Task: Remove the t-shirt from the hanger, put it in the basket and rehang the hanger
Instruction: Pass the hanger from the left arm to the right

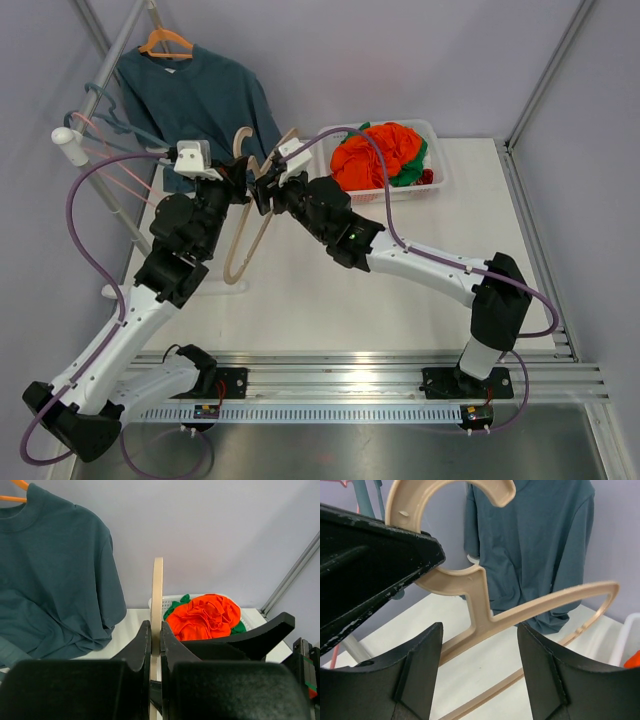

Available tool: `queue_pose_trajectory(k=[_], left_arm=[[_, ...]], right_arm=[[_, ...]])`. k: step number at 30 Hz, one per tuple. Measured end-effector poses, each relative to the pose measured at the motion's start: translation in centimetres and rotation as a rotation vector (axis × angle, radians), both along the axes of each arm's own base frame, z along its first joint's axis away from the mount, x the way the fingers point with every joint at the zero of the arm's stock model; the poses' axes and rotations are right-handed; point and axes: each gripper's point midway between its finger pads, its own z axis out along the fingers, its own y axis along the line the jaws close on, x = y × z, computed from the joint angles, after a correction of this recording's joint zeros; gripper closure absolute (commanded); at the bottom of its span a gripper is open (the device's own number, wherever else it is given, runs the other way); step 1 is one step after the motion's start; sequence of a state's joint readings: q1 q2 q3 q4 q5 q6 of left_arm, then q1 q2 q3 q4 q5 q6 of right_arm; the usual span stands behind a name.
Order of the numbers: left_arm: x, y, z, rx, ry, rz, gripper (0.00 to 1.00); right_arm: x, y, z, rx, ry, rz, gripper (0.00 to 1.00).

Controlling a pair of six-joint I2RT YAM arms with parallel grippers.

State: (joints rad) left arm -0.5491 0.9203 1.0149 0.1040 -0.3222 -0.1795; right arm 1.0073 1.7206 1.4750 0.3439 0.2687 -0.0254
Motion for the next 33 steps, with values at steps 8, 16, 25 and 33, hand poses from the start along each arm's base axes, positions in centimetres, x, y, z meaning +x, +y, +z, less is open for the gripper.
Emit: queue_pose_trajectory(k=[8, 16, 25, 33], left_arm=[[-0.2, -0.1, -1.0, 0.017, 0.052, -0.011, 1.0], [-0.2, -0.5, -1.4, 0.013, 0.069, -0.03, 1.0], [-0.1, -0.9, -2.2, 0.029, 0.095, -0.044, 1.0], [-0.2, -1.0, -2.0, 0.013, 0.092, -0.053, 1.0]], right_arm=[[0.2, -0.2, -0.6, -0.02, -0.055, -0.006, 0.38], [0.5, 0.0, -0.9, -0.034, -0.077, -0.014, 0.51], [0.8, 0.6, -1.7, -0.046, -0.073, -0.013, 0.55], [1.4, 0.7, -1.5, -0.034, -0.078, -0.036, 0.83]])
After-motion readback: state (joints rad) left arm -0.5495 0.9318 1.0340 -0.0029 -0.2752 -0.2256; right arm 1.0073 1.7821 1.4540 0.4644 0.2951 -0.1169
